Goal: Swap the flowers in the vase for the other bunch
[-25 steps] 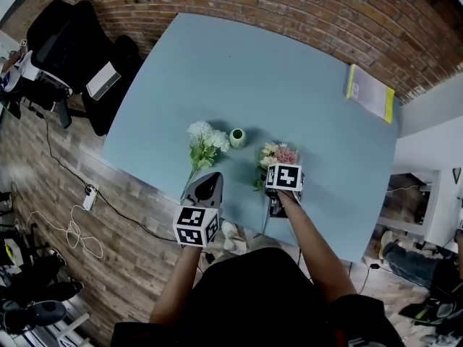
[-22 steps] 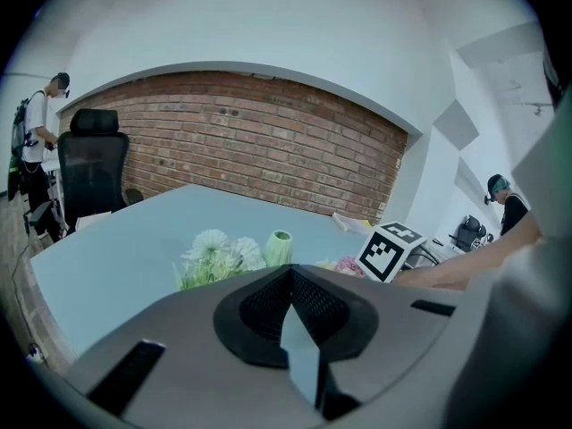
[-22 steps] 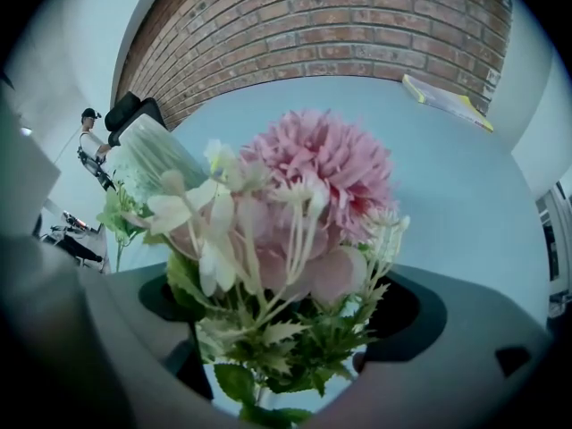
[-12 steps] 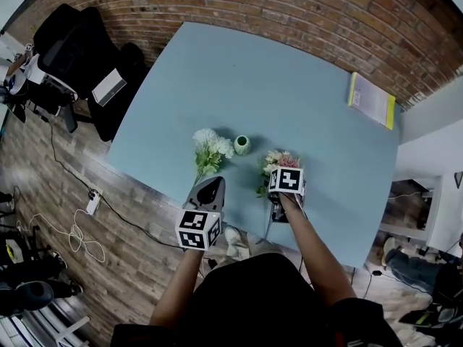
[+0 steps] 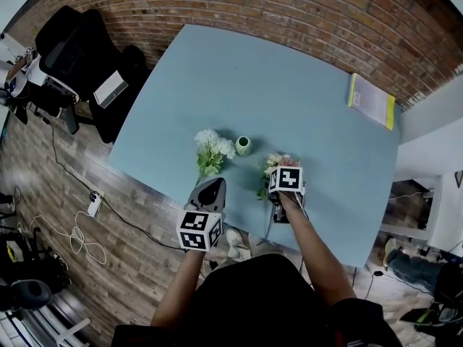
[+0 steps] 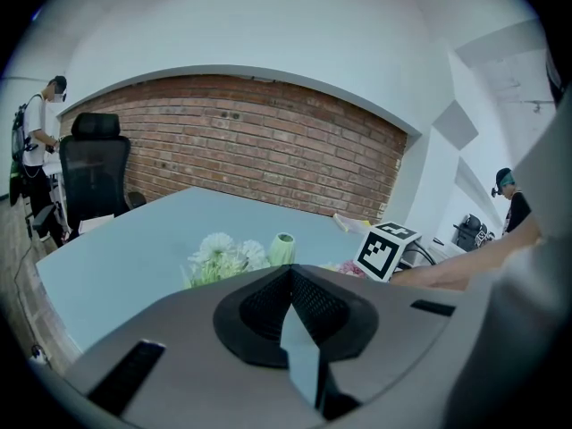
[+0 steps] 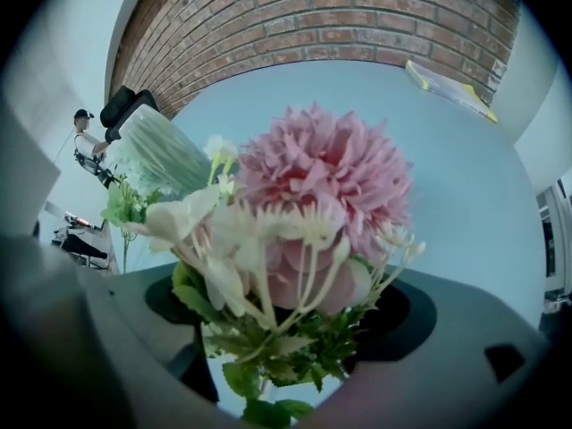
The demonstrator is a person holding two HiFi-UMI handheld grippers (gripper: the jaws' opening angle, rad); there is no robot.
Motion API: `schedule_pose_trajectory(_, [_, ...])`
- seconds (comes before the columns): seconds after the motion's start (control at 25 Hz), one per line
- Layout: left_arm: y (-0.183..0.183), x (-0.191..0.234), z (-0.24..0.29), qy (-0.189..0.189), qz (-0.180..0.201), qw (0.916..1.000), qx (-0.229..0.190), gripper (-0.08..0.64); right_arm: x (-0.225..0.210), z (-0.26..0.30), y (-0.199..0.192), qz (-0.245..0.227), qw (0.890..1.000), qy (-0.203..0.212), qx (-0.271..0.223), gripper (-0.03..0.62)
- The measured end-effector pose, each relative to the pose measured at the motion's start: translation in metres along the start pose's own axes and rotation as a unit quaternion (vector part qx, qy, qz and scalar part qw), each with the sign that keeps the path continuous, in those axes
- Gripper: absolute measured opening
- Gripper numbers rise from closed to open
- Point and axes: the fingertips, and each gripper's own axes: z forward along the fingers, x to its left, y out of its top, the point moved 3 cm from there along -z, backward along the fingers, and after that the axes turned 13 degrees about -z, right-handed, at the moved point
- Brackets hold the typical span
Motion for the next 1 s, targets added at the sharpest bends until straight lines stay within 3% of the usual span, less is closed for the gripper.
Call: schedule_pose_trajectory(1.0, [-0.005, -0.0088, -0.0045, 0.0, -0.007, 1.0, -0.002, 0.008, 0.0046, -0.0093, -0.0012, -0.015, 1.0, 0.013, 0.004, 0.331])
